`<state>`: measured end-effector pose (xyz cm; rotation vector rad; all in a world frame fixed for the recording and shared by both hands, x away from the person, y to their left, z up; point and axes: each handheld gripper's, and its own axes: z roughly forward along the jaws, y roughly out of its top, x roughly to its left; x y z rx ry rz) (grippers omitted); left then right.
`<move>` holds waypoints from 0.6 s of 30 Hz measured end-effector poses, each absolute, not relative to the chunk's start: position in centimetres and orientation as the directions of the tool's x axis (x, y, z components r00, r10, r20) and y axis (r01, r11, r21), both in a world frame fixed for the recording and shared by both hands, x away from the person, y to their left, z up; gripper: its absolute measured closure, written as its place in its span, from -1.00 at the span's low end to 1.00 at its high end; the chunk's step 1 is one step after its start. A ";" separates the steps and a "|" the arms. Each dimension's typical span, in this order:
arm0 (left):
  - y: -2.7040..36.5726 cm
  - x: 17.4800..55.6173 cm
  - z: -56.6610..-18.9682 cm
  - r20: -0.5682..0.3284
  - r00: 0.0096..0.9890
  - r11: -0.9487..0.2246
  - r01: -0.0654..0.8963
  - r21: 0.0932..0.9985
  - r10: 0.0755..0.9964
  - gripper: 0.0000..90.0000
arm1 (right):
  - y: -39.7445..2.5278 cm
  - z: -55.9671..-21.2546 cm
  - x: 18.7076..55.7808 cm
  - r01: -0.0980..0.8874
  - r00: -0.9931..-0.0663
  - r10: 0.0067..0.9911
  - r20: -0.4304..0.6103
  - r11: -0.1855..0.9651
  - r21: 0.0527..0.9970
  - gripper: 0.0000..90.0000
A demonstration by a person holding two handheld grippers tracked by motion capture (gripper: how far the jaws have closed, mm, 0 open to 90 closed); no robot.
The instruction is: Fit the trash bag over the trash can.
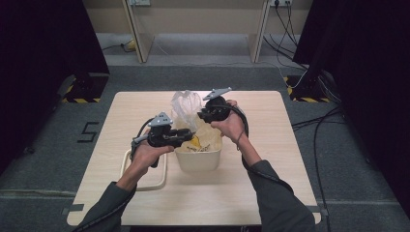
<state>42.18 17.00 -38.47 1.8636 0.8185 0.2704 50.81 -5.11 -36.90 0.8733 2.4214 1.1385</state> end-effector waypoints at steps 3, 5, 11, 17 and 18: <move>17.8 42.1 -37.8 -0.173 0.726 -0.212 0.405 0.889 0.665 0.30 | -6.2 -36.8 49.7 0.362 -0.768 0.638 -0.050 0.497 0.789 0.86; 18.1 42.0 -37.1 -0.168 0.723 -0.201 0.395 0.896 0.670 0.28 | -7.0 -36.6 48.7 0.344 -0.766 0.638 -0.075 0.506 0.791 0.87; 17.3 42.0 -36.0 -0.180 0.726 -0.170 0.381 0.909 0.663 0.12 | -10.0 -37.0 46.5 0.329 -0.748 0.654 -0.116 0.517 0.791 0.87; 16.5 41.9 -35.4 -0.212 0.723 -0.129 0.385 0.914 0.657 -0.12 | -11.4 -36.6 45.9 0.337 -0.737 0.673 -0.063 0.446 0.829 0.56; 16.6 42.1 -35.2 -0.223 0.726 -0.115 0.384 0.916 0.651 -0.14 | -11.4 -36.3 45.8 0.336 -0.730 0.681 -0.057 0.431 0.837 0.45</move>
